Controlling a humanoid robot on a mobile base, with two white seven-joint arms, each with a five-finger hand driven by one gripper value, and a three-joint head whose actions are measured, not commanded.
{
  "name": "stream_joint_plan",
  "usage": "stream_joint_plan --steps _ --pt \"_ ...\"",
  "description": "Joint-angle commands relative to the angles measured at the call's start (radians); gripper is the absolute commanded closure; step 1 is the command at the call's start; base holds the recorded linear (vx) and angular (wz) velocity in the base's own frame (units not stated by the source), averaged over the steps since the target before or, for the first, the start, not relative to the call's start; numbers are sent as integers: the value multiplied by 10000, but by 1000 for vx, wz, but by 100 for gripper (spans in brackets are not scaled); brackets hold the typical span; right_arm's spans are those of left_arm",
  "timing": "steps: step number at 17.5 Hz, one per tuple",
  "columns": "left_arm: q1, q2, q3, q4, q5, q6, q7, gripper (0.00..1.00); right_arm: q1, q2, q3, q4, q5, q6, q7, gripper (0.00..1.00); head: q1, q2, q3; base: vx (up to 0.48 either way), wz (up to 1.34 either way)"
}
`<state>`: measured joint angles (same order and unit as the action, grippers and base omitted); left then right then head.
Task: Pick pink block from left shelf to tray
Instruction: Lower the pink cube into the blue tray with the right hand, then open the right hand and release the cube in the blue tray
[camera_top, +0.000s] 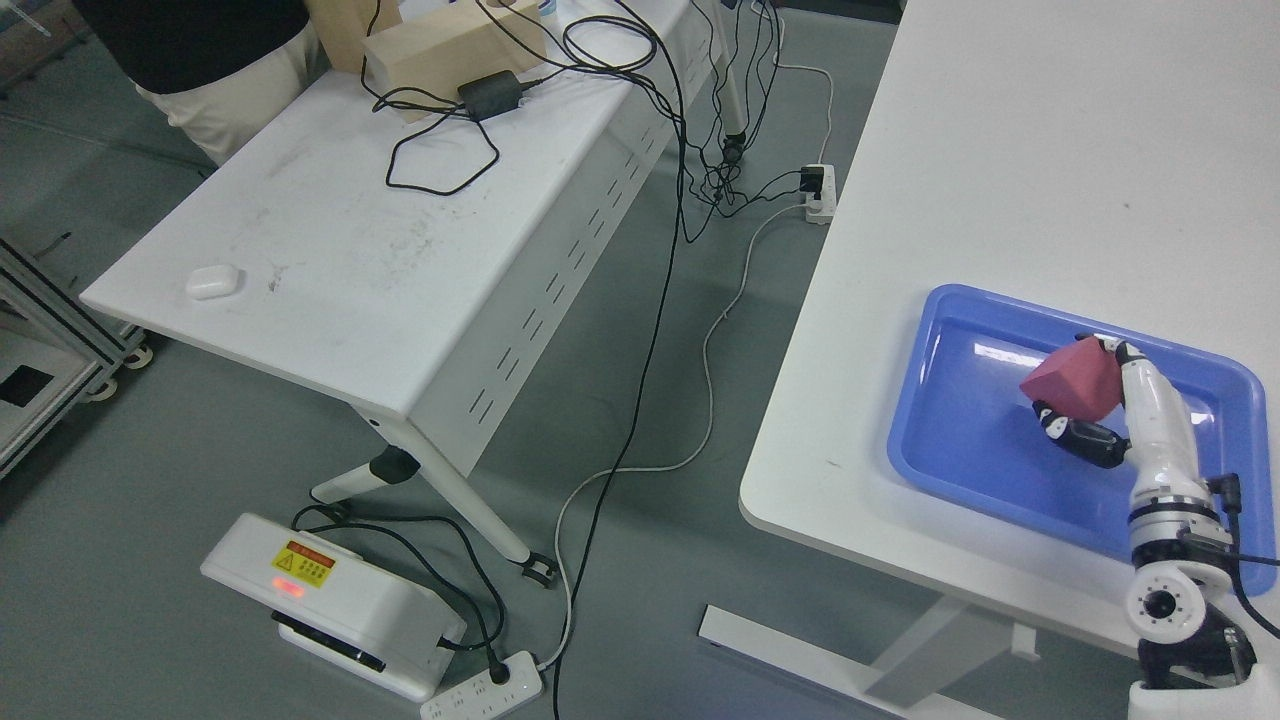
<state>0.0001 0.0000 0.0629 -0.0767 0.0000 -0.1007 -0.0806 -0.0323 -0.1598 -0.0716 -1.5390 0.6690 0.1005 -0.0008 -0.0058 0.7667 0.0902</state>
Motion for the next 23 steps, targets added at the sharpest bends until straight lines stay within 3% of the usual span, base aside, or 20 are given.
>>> stream_joint_plan --steps 1,5,8,10,19,23 --pt "91 175 0 0 -15 -6 8 0 -46 18 -97 234 -2267 -8 -22 0 0 0 0 0 0" --pt "91 175 0 0 -15 9 8 0 -61 34 -402 158 -3266 -267 9 0 0 0 0 0 0" --pt "91 175 0 0 -15 9 8 0 0 3 -1184 112 -6008 -1340 -68 0 0 0 0 0 0" --pt "91 175 0 0 -15 -6 8 0 16 3 -1690 51 -6902 -1419 -68 0 0 0 0 0 0" --pt "91 175 0 0 -15 -6 8 0 77 95 -2076 50 -7151 -1312 -84 0 0 0 0 0 0" --pt "91 175 0 0 -15 -6 8 0 93 217 -2076 66 -7150 -791 -114 0 0 0 0 0 0"
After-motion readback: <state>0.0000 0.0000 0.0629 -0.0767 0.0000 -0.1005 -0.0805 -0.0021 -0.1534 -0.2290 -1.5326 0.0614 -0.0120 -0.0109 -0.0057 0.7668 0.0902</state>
